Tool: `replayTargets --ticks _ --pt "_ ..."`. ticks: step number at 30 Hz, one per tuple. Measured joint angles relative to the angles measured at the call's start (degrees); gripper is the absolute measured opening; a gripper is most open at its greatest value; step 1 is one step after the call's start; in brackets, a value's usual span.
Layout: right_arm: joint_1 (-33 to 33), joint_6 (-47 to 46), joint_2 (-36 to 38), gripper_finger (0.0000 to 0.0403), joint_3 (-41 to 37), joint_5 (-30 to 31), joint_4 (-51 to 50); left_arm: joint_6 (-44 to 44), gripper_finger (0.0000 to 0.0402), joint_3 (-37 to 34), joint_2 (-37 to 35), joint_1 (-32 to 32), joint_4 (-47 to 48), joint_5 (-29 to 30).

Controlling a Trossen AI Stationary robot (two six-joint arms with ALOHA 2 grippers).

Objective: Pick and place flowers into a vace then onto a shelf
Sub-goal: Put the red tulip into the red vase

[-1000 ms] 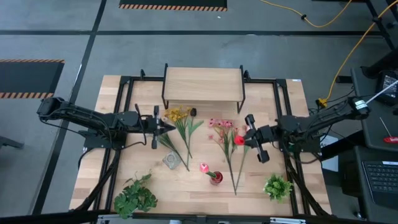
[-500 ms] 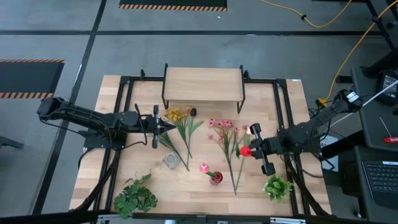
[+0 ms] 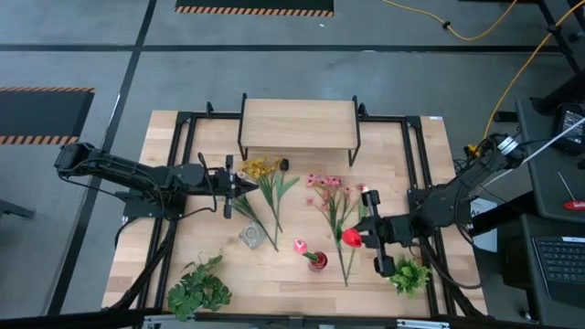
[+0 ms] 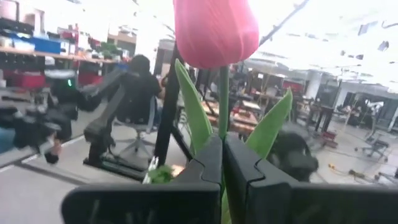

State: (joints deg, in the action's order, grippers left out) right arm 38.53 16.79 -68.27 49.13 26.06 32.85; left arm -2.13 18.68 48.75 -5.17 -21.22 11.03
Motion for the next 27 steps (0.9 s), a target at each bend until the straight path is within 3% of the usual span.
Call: replayTargets --ticks 11,19,27 --pt "2.6 0.2 -5.7 0.0 2.0 -0.1 9.6 0.0 0.0004 0.0 0.0 0.0 2.1 0.1" --pt "3.8 0.1 -10.9 0.0 2.0 -0.1 17.0 -0.1 0.0004 0.0 0.0 0.0 2.1 7.0" --pt "3.8 0.0 -12.0 0.0 2.0 0.0 18.0 -0.1 0.0004 0.0 0.0 0.0 2.2 7.5"
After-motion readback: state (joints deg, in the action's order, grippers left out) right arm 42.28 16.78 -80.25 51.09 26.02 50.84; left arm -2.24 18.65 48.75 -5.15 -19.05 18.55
